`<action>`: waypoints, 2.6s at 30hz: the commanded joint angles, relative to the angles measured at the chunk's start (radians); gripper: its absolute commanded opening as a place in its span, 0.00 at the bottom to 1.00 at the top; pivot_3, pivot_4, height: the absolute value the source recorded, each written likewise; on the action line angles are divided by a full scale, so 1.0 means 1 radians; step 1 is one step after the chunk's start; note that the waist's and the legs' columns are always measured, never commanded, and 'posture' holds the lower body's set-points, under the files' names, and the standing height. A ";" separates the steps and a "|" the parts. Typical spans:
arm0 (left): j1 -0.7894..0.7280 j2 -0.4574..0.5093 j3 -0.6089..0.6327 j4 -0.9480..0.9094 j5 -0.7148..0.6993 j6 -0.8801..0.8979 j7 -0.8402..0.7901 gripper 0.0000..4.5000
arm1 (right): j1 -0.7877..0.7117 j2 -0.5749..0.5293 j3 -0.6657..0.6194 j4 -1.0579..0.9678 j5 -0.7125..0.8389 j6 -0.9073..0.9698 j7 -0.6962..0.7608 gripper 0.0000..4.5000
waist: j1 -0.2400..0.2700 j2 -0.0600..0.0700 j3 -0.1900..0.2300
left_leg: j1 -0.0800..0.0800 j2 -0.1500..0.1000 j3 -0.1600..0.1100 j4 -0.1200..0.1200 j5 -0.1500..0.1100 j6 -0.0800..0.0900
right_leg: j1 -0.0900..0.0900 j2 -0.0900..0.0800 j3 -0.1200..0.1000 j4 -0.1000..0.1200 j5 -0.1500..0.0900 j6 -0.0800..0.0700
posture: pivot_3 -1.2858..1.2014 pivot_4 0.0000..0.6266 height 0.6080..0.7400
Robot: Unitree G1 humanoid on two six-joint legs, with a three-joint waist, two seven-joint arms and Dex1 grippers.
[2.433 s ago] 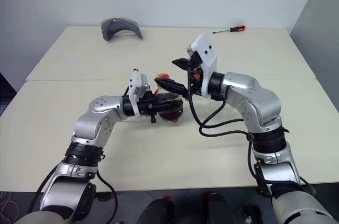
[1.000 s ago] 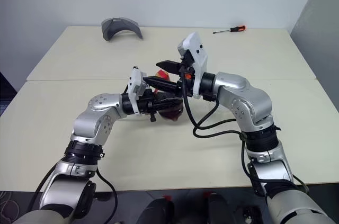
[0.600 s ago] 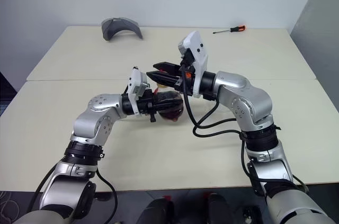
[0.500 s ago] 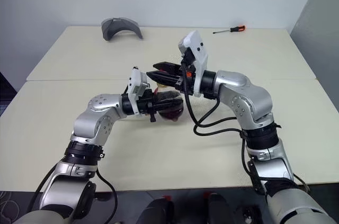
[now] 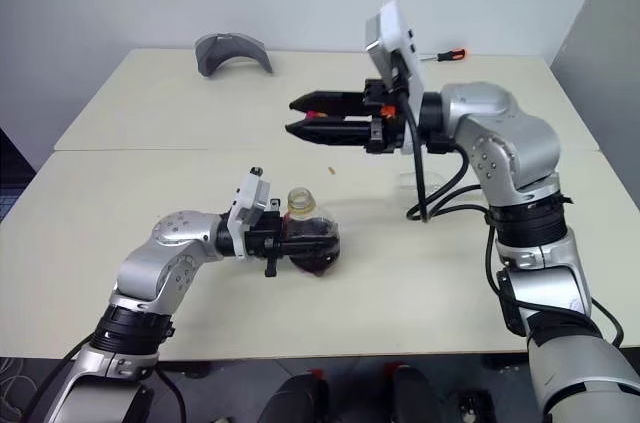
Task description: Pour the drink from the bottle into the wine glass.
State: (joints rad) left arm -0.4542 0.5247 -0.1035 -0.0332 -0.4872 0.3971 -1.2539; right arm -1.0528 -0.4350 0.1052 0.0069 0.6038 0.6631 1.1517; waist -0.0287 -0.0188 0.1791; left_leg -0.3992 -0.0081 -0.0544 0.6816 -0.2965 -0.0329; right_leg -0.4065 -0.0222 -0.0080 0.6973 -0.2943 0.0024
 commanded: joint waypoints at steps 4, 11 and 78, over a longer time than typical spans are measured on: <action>-0.019 0.010 0.012 -0.073 -0.043 0.017 -0.013 0.23 | -0.039 -0.030 -0.009 0.026 -0.029 -0.042 0.040 0.27 | -0.001 0.000 0.000 | 0.000 0.000 0.001 0.000 0.000 0.000 | 0.000 0.000 0.000 0.000 0.000 0.000 | 0.52 0.24 1.00; 0.022 0.031 0.037 -0.112 -0.060 0.024 -0.003 0.23 | 0.183 -0.215 -0.146 -0.154 0.034 0.098 -0.032 0.27 | 0.010 0.000 0.000 | -0.001 0.000 0.000 0.000 0.000 0.000 | 0.001 -0.001 0.000 -0.002 0.000 0.000 | 0.52 0.24 1.00; -0.338 -0.029 0.331 0.789 0.271 -0.445 0.809 0.23 | 0.596 0.087 0.057 -0.422 -0.077 -0.085 -0.579 1.00 | 0.002 -0.001 -0.002 | 0.000 -0.001 0.001 0.001 0.000 0.000 | 0.000 0.000 0.000 0.000 0.000 0.000 | 0.52 0.24 1.00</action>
State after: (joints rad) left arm -0.7559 0.4864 0.2066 0.7491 -0.2164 0.0070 -0.4541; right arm -0.4305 -0.3603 0.1642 -0.4038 0.5431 0.6098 0.5817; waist -0.0267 -0.0200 0.1772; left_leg -0.3993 -0.0091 -0.0537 0.6829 -0.2963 -0.0331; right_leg -0.4060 -0.0223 -0.0080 0.6973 -0.2943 0.0028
